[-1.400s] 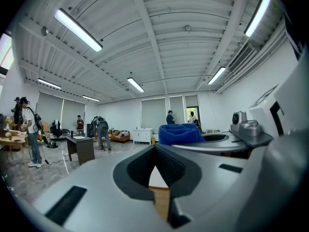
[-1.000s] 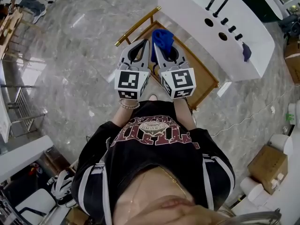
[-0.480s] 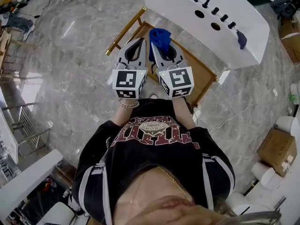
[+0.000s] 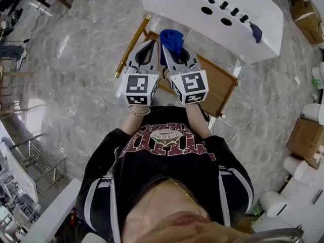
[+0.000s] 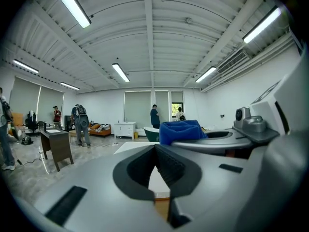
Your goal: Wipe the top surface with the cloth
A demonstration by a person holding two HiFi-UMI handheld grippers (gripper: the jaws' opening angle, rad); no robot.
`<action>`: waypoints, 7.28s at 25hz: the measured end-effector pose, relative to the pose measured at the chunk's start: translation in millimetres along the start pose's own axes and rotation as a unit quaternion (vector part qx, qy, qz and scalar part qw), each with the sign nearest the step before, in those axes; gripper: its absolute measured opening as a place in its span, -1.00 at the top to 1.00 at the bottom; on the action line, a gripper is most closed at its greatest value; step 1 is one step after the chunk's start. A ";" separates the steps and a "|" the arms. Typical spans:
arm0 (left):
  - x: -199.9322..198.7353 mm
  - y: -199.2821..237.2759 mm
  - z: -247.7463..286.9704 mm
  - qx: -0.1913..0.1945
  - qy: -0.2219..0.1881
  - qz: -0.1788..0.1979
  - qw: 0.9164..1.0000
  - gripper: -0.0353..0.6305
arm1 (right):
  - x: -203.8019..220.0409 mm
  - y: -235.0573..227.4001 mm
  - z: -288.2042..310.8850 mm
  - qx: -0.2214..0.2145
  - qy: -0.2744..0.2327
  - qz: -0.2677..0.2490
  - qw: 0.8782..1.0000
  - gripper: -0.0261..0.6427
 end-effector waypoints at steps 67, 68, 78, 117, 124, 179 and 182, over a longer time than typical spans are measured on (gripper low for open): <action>280.9 122.6 183.6 0.091 0.355 -0.074 0.927 0.76 | 268.8 -58.5 324.8 0.016 0.368 0.133 0.920 0.76; 285.0 122.8 183.9 0.091 0.361 -0.073 0.925 0.76 | 273.4 -57.4 327.3 0.020 0.374 0.133 0.918 0.76; 318.9 100.5 182.3 0.111 0.404 -0.051 0.906 0.76 | 284.0 -53.3 329.7 0.028 0.372 0.080 0.924 0.76; 339.9 42.2 186.4 0.151 0.431 0.005 0.890 0.76 | 305.9 -98.5 253.5 0.054 0.369 0.134 0.918 0.75; 339.0 37.6 186.1 0.155 0.435 0.049 0.886 0.76 | 309.0 -104.2 239.7 0.062 0.373 0.142 0.915 0.76; 339.7 17.8 184.9 0.124 0.445 0.154 0.873 0.76 | 346.8 -175.0 93.7 0.145 0.382 0.195 0.892 0.75; 338.6 17.6 185.1 0.121 0.446 0.157 0.873 0.76 | 347.3 -178.9 88.6 0.150 0.380 0.195 0.892 0.75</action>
Point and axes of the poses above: the fingertips, and each gripper's own axes: z forward along the fingers, y to its left, x out of its underside, the point moved 8 cm from there along -z, backward along the fingers, and after that the axes turned 9 degrees about y, right-handed, at the moved point
